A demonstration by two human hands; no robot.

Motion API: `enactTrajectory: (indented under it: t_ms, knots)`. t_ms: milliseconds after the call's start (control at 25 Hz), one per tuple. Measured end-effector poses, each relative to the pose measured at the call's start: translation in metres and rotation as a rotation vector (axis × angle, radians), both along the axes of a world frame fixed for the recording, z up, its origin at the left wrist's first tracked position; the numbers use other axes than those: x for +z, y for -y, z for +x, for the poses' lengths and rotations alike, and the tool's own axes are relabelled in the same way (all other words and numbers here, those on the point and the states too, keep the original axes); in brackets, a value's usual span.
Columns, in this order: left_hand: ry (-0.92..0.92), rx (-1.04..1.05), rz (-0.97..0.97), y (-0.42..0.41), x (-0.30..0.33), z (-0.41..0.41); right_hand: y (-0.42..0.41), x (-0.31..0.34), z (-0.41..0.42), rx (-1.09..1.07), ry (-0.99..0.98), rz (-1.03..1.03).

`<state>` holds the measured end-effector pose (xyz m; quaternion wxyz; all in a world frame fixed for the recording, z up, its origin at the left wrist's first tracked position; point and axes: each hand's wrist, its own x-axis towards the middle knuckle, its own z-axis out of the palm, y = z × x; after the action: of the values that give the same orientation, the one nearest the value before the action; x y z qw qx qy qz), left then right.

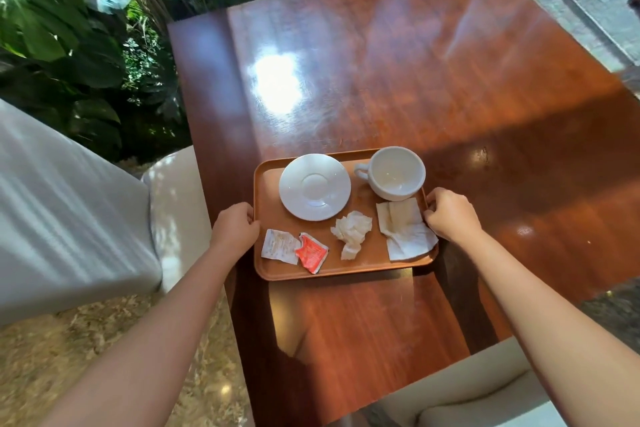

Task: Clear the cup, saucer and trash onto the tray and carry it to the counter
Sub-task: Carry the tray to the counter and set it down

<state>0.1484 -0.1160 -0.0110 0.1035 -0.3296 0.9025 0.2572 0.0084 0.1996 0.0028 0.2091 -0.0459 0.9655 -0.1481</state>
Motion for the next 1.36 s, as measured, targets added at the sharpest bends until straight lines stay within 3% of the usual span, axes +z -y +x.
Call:
enactTrajectory:
  t_ms: [400,800,1080,1360]
  knots:
    - [-0.239,0.098,0.04,0.005,0.012,0.014,0.008,0.014,0.002,-0.005,0.045,-0.125]
    - [-0.344,0.196,0.036,0.034,0.083,0.049,0.043,0.092,-0.01,0.112,-0.048,-0.259]
    - [-0.401,0.34,0.0,0.069,0.151,0.128,0.108,0.16,0.006,0.327,-0.035,-0.392]
    - [-0.502,0.54,-0.011,0.11,0.204,0.252,0.194,0.229,0.086,0.512,0.067,-0.489]
